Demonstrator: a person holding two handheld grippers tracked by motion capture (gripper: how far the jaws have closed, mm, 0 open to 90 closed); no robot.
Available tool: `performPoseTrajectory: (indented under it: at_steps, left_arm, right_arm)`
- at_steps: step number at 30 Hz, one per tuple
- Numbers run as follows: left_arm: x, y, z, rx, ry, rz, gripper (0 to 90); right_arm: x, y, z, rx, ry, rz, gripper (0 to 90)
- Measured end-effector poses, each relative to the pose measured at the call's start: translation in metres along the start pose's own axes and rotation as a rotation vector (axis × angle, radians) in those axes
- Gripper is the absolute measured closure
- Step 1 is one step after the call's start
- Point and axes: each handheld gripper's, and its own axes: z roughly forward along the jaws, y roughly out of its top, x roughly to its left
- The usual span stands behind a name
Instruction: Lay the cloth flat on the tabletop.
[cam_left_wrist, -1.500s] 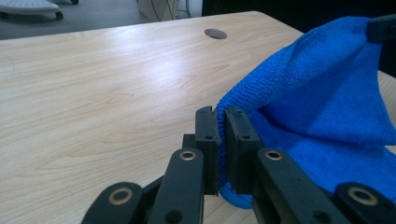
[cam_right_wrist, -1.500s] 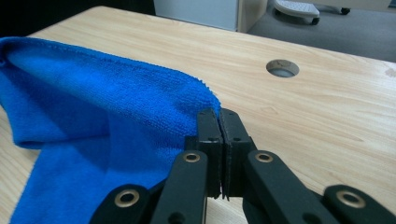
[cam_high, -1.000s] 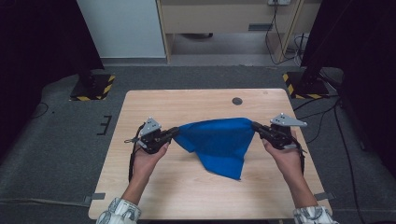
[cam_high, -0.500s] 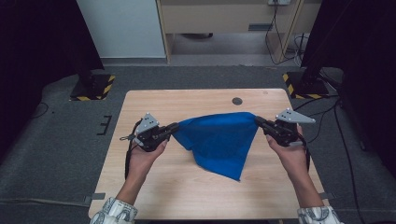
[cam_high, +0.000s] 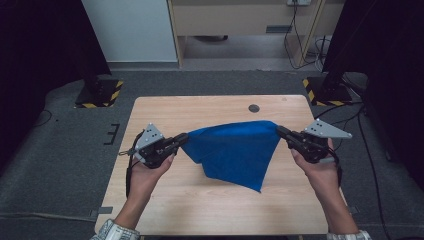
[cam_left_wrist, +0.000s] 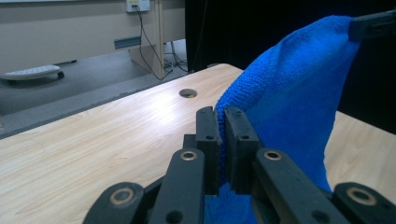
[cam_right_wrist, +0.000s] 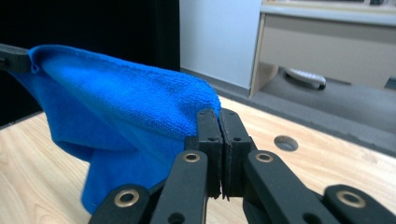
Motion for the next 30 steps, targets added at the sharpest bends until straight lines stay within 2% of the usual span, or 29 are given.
performPoseTrajectory:
  at_steps: [9, 12, 14, 16, 18, 21, 24, 30]
  left_arm:
    - [-0.036, 0.020, -0.039, -0.023, -0.042, 0.049, 84.6]
    - [-0.043, 0.027, -0.047, -0.020, -0.046, 0.061, 84.6]
    - [-0.042, 0.029, -0.045, -0.010, -0.040, 0.072, 84.6]
    - [-0.033, 0.027, -0.035, 0.017, -0.036, 0.059, 84.5]
    - [-0.018, 0.020, -0.019, 0.048, -0.043, 0.035, 84.1]
    - [0.008, 0.003, 0.006, 0.074, -0.049, -0.014, 84.0]
    - [0.029, -0.015, 0.028, 0.110, -0.035, -0.067, 84.4]
    - [0.051, -0.039, 0.064, 0.184, -0.015, -0.095, 84.2]
  right_arm:
    - [0.017, 0.025, -0.048, -0.069, 0.021, -0.042, 88.5]
    - [0.020, 0.031, -0.054, -0.063, 0.017, -0.054, 88.5]
    - [0.019, 0.034, -0.052, -0.046, 0.015, -0.050, 88.5]
    - [0.014, 0.032, -0.042, -0.013, 0.015, -0.039, 88.4]
    - [0.008, 0.026, -0.026, 0.030, 0.008, -0.036, 88.3]
    - [-0.002, 0.011, 0.003, 0.092, 0.028, -0.024, 88.2]
    - [-0.014, -0.008, 0.031, 0.142, 0.039, -0.004, 88.3]
    - [-0.032, -0.042, 0.076, 0.231, 0.027, 0.039, 88.3]
